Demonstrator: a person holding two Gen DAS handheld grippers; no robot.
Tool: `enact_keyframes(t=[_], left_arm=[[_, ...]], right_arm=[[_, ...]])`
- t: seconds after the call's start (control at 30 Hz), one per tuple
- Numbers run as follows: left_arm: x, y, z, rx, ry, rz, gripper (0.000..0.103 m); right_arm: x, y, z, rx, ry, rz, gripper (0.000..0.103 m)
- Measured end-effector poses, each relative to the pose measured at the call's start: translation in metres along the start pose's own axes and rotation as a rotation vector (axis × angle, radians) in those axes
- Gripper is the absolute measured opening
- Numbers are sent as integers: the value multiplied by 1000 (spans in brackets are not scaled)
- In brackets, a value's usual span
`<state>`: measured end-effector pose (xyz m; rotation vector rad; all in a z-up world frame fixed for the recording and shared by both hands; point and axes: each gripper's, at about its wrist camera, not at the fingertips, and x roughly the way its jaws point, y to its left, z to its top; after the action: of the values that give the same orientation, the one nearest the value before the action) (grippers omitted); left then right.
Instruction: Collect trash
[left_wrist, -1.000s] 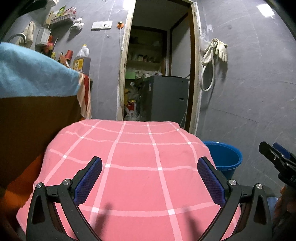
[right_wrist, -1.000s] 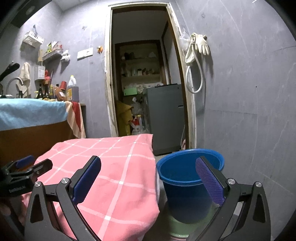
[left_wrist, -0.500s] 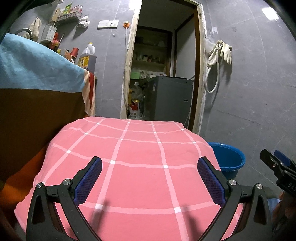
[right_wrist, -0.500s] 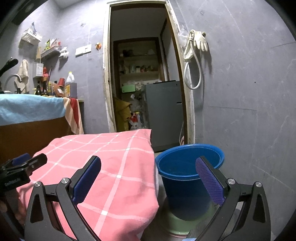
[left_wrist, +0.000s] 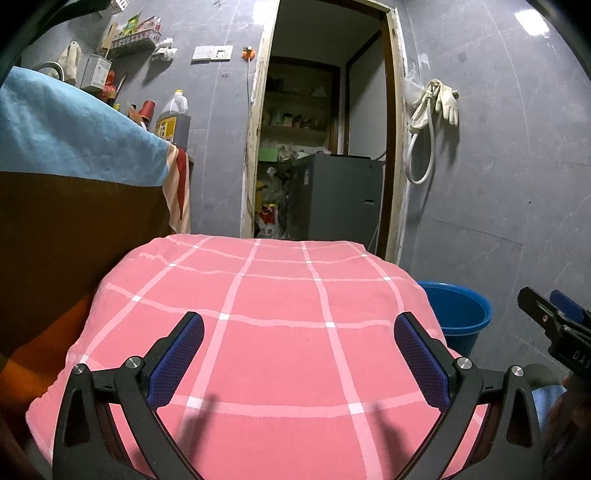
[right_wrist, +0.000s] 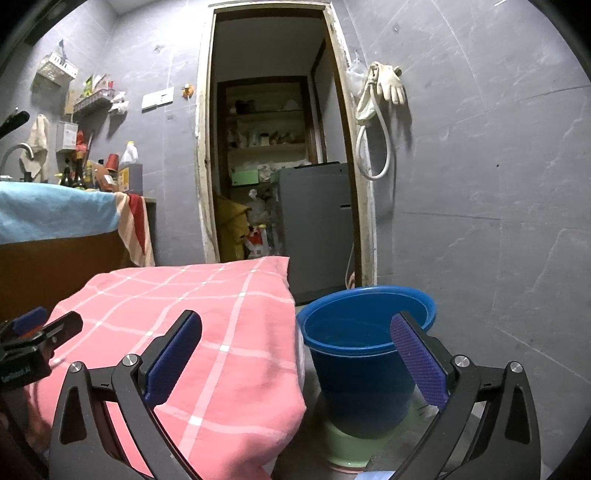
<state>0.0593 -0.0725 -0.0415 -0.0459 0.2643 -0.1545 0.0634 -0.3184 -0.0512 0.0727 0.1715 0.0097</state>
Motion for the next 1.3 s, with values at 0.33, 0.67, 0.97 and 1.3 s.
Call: enact_keyframes(t=[0.33,0.67,0.97,1.3], left_arm=[[2,3,-1,-1,-4,8,101],[1,2,-2,-1,-6,10,101],[1,2,-2,-1,-6,9,101],[1,0,-2,-2,-7,11,101]], right_arm=[[0,2,-2,-22,9,-1,103],[1,4,-1,-27,11,-1,103],[1,4,-1,-28,11,0,103],[1,4,-1,-29,10,0,103]])
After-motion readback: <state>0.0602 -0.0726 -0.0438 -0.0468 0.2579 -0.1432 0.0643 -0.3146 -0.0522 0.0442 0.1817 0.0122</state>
